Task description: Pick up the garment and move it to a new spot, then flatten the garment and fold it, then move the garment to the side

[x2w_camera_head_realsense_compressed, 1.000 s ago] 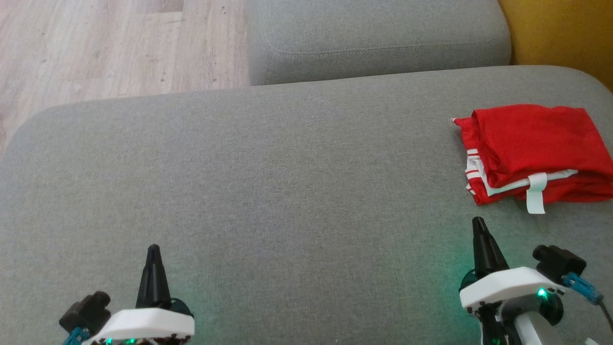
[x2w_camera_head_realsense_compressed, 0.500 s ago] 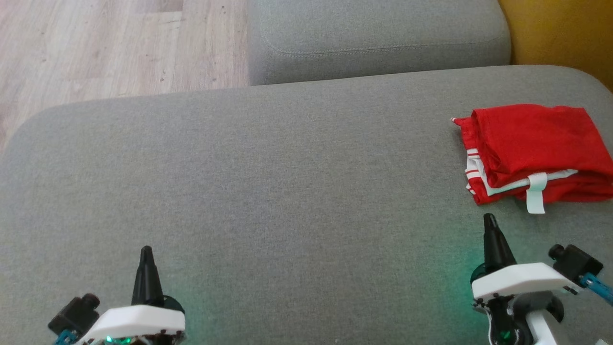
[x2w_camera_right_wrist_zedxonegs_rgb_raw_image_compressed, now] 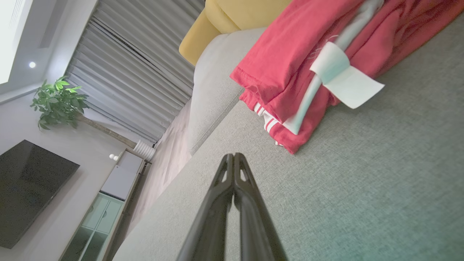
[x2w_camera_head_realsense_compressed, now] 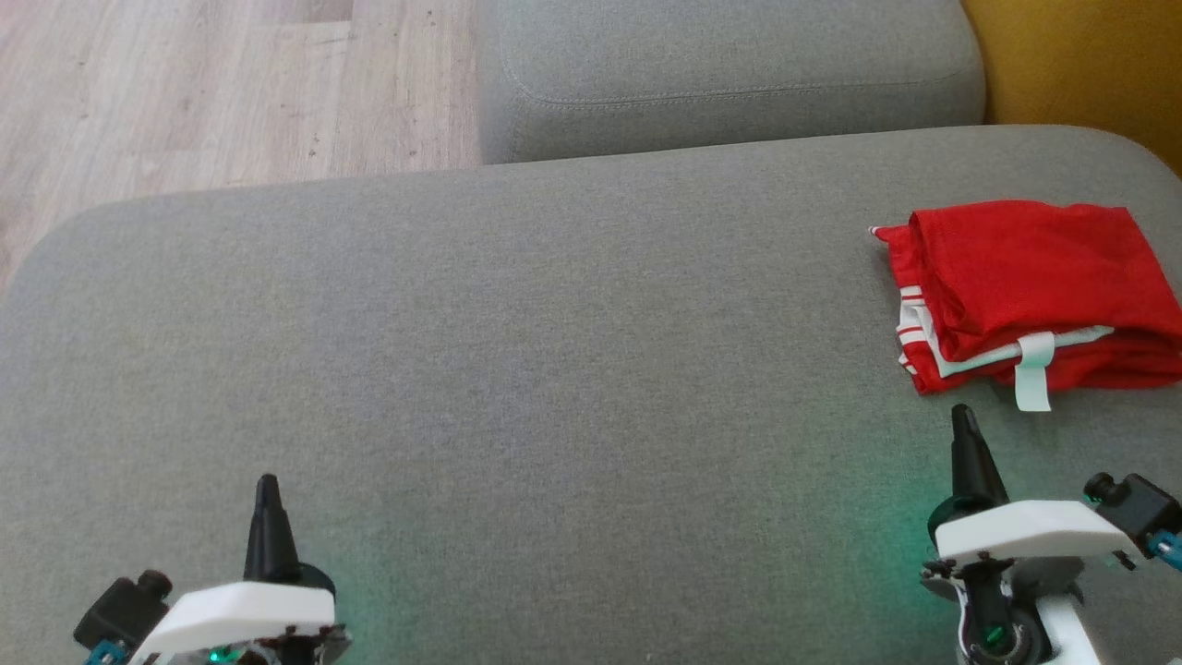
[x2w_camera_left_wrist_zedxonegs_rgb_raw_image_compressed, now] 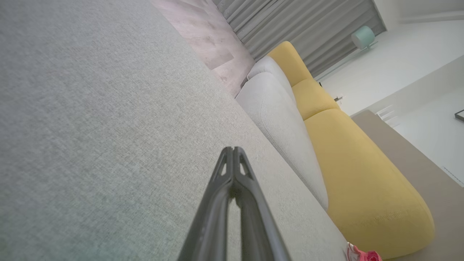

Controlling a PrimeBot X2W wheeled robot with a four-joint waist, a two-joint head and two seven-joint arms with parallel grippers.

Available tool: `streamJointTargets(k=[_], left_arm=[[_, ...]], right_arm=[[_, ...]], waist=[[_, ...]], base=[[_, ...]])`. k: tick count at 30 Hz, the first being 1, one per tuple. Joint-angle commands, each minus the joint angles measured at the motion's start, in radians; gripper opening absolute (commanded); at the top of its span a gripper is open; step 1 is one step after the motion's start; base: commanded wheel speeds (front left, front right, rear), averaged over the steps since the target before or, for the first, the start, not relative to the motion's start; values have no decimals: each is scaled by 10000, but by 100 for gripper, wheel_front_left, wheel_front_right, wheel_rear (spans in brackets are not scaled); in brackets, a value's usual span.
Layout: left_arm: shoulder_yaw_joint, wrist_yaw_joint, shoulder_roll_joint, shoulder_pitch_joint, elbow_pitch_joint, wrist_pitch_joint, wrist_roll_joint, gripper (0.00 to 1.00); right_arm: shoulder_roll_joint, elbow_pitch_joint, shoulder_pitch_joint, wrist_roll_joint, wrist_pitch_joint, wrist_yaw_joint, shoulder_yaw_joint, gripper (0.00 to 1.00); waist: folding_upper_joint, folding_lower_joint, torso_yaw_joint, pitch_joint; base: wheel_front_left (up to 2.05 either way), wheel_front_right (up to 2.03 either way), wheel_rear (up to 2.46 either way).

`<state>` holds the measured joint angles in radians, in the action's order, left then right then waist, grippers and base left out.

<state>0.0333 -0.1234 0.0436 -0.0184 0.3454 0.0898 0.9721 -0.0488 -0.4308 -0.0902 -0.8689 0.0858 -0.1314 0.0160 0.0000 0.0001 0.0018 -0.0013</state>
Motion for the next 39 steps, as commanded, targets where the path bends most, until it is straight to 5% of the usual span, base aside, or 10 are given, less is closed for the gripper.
streamJointTargets(k=[1,39], left_arm=[[-254,-33,38,-573,-387,-59,242,0],[-947,-56,54,-758,-735,-1180,3723,0]], right_arm=[[-21,421,-339,-299,-71,3,5,0],[-17,1239,-247,-4334,-1163,6,-736,0]], waist=[[0,0,0,1],[0,-1,-10,25]], base=[[0,0,0],[0,0,0]])
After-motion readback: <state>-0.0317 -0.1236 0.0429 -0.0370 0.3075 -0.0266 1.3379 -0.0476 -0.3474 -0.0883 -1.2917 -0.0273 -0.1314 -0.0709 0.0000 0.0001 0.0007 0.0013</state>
